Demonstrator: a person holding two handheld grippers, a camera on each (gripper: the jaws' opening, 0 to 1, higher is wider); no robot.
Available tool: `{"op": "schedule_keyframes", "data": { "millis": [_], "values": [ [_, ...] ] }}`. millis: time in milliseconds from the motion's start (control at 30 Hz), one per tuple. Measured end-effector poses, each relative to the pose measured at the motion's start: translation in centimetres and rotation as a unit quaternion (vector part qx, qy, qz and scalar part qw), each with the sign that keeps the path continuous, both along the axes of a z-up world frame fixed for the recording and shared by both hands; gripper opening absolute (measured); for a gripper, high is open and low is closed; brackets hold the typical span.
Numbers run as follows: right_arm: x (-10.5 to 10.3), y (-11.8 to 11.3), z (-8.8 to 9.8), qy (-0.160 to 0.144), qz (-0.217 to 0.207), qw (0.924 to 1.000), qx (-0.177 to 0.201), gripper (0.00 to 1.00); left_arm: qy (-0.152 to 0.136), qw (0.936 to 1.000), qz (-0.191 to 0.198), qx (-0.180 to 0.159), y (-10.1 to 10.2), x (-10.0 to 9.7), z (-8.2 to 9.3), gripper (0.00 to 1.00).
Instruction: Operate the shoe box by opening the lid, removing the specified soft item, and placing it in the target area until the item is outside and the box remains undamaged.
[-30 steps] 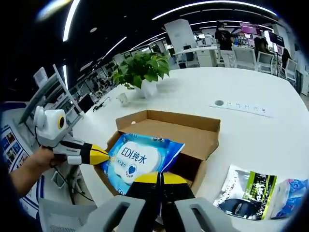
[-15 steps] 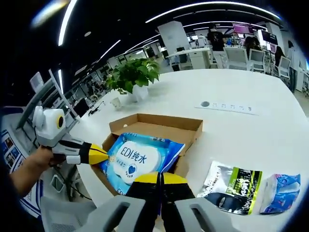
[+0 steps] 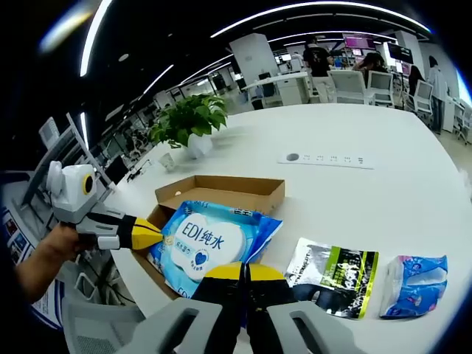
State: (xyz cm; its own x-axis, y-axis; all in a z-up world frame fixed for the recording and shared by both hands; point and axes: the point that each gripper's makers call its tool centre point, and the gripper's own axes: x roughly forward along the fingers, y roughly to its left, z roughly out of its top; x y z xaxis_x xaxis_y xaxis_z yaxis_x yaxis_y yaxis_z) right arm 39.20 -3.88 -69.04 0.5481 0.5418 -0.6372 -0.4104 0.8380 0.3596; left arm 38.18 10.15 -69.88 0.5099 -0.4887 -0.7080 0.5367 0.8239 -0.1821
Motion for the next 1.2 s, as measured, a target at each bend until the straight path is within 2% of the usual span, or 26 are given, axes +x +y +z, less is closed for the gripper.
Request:
{"op": "schedule_keyframes", "data": {
  "millis": [367, 767, 1200],
  "values": [
    [-0.3, -3.0, -0.1, 0.004, -0.018, 0.9998, -0.002, 0.00, -0.002, 0.9998, -0.018, -0.004, -2.8, 0.6, 0.1, 0.00],
    [-0.8, -6.2, -0.6, 0.009, -0.037, 0.9992, -0.008, 0.00, 0.000, 0.9994, -0.033, -0.010, -6.0, 0.4, -0.2, 0.00],
    [-0.7, -8.9, -1.2, 0.014, -0.051, 0.9985, -0.017, 0.00, 0.002, 0.9989, -0.043, -0.016, -8.7, 0.6, -0.9, 0.00]
  ]
}}
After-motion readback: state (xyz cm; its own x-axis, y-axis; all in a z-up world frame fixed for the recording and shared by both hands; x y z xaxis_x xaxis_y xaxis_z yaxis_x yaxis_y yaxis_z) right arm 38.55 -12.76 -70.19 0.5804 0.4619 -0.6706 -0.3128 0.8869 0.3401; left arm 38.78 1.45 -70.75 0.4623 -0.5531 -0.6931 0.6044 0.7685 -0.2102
